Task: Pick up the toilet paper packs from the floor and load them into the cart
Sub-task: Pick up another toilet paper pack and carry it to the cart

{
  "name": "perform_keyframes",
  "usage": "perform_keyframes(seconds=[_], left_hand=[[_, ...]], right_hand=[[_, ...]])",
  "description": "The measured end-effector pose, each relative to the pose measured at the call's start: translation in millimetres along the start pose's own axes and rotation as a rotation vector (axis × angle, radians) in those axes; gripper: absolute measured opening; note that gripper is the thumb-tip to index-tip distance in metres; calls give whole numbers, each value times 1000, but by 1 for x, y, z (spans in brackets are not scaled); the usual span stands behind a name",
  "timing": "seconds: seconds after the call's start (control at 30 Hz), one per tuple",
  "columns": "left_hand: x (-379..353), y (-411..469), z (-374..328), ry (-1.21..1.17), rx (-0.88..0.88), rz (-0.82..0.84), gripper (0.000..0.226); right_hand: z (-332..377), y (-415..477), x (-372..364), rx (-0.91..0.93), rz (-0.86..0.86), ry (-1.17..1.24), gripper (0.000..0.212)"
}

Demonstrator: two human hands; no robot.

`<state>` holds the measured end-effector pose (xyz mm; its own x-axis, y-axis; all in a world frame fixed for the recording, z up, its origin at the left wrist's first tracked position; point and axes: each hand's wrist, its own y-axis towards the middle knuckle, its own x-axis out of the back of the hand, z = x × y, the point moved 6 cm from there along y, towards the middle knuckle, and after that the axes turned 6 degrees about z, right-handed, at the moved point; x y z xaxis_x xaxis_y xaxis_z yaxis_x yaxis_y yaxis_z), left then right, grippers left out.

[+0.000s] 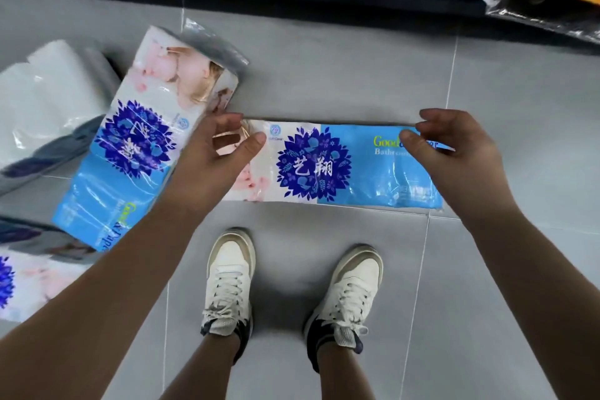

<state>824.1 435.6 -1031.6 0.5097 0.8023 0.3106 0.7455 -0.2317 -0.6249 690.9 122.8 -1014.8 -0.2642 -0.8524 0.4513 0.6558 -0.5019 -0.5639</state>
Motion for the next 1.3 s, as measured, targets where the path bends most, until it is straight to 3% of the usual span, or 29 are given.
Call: perform_keyframes(seconds=[0.1, 0.3, 0.5, 0.63, 0.73, 0.87, 1.0, 1.13, 1.3], left_hand=[[0, 17, 19, 79, 38, -47, 43], [9, 55, 53, 207, 153, -111, 95], [12, 92, 89, 322, 266, -116, 117], [19, 116, 124, 275, 330, -94, 116], [10, 106, 99, 304, 339, -88, 117], [4, 106, 96, 317, 346, -71, 98], [5, 106, 94, 323, 358, -90, 129], [0, 100, 85, 316, 332, -122, 93], [3, 98, 93, 225, 312, -150, 93]], right_hand=[[-17, 13, 1, -18, -15, -101, 46], [-44, 44, 8, -71, -75, -166, 60], [-81, 67, 5, -187, -91, -243, 82], [-104, 77, -2, -258, -59, -302, 99], [-113, 85, -7, -304, -31, -244, 108], [-129, 92, -8, -396, -8, -99, 107], [-142, 98, -7, -387, -11, -38, 118], [-144, 97, -8, -378, -47, -25, 113], [-144, 94, -8, -362, -70, -14, 104]])
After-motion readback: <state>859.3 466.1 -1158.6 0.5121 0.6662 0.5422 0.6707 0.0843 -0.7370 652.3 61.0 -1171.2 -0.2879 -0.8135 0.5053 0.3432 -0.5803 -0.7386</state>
